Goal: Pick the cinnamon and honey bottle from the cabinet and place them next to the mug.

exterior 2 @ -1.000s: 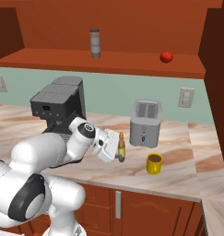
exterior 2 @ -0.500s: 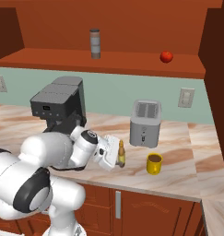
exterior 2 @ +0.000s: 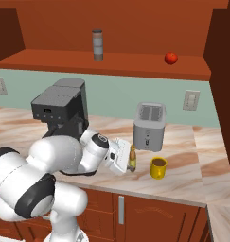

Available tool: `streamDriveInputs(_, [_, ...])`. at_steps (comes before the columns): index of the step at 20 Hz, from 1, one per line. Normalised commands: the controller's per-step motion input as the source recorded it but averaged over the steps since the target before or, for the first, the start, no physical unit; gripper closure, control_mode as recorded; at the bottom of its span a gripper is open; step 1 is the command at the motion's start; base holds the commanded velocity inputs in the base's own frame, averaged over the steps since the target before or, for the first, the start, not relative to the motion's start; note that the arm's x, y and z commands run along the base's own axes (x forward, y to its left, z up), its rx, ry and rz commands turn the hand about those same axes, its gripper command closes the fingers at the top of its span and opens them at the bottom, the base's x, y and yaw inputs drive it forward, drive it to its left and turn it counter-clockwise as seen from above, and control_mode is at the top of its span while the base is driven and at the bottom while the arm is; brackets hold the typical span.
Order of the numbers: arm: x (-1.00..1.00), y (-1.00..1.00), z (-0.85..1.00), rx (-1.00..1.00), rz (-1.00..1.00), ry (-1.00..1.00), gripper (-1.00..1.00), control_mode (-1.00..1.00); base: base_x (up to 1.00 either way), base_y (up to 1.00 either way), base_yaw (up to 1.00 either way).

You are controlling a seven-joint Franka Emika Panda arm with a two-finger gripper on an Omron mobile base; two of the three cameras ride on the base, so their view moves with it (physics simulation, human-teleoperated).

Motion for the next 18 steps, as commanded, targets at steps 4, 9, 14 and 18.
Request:
streamDriveInputs(4, [0.00, -0.18, 0.00, 0.00, 0.00, 0.00, 1.00, -1.00, 0.00, 0.00, 0.00])
streamDriveInputs(9, [0.06, 0.00, -0.01, 0.00, 0.00, 0.00, 1.00, -1.00, 0.00, 0.00, 0.00])
streamDriveInputs(14, [0.11, 0.06, 0.00, -0.04, 0.00, 0.00, 1.00, -1.00, 0.00, 0.00, 0.00])
streamDriveInputs(18, [0.13, 0.05, 0.00, -0.07, 0.00, 0.00, 1.00, -1.00, 0.00, 0.00, 0.00])
